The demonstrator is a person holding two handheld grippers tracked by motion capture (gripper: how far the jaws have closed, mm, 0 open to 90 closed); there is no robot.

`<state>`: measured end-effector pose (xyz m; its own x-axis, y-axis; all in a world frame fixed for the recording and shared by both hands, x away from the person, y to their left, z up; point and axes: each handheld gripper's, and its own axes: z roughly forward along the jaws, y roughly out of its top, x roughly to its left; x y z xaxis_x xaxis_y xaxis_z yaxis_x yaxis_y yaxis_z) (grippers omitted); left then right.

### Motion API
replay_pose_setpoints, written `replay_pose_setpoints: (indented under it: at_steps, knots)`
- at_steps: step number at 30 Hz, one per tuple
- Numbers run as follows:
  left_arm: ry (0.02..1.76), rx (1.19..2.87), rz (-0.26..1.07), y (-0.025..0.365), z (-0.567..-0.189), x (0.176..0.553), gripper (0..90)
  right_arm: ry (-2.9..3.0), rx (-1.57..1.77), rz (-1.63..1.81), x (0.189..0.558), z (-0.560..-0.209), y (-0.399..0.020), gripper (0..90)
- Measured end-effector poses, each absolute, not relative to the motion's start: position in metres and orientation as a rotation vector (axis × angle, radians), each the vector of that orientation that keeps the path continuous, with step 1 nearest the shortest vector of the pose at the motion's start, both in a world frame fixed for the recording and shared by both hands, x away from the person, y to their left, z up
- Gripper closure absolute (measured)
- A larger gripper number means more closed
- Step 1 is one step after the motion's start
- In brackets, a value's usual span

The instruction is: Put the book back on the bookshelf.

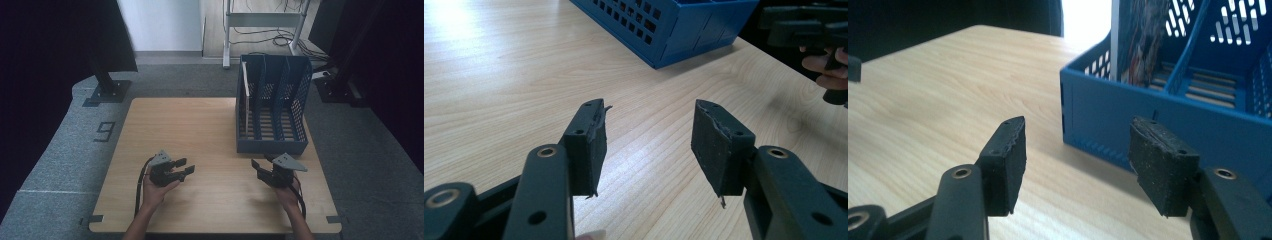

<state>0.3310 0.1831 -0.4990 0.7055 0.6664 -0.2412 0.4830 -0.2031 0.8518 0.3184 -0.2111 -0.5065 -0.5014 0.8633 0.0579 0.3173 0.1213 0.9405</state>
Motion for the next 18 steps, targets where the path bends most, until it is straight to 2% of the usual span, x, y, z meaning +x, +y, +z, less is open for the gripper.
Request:
replay_pose_setpoints:
  at_steps: [7,18]
  knots:
    - [0.899,1.857,0.222,0.184,-0.498,0.331,47.7,1.94,1.167,1.328,0.315,-0.524,-0.216,39.5]
    - [0.9,1.862,0.223,0.183,-0.5,0.332,47.6,1.964,1.167,1.315,0.315,-0.528,-0.216,39.2]
